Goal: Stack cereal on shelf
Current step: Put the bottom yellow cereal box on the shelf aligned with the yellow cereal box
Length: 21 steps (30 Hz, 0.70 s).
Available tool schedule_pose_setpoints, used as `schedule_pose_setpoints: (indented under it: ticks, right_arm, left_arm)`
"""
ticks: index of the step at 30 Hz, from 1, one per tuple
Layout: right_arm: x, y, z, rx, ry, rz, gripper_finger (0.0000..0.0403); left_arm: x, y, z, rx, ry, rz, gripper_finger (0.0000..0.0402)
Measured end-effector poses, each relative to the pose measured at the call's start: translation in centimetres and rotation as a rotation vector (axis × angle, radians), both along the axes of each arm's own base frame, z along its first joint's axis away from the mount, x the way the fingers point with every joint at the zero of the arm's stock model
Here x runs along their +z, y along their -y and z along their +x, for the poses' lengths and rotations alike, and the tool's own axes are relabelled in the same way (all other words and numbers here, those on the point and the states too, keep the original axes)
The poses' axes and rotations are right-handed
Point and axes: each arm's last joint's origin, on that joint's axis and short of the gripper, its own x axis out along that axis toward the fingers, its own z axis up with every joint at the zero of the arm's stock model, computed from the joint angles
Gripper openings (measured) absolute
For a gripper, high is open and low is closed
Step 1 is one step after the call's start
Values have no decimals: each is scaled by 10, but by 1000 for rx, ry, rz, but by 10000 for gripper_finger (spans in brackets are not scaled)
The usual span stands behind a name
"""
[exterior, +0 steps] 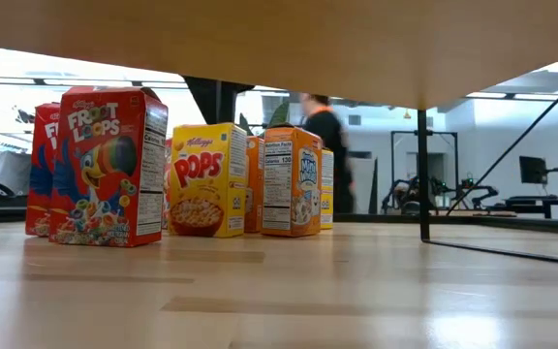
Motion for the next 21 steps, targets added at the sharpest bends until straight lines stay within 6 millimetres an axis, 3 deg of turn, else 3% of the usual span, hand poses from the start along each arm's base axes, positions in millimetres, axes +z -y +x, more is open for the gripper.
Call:
schedule_pose_setpoints:
  ticks: [7, 15, 21]
  right_arm:
    - [0, 0, 0, -3, -1, 0, 255]
    - [0, 1, 1, -19, 16, -22, 255]
    - [0, 1, 1, -22, 15, -19, 255]
  left_arm:
    - [2, 3, 1, 0, 12, -1, 209]
    - [23, 5, -1, -1, 61, -28, 209]
    - [13, 5, -4, -13, 27, -52, 209]
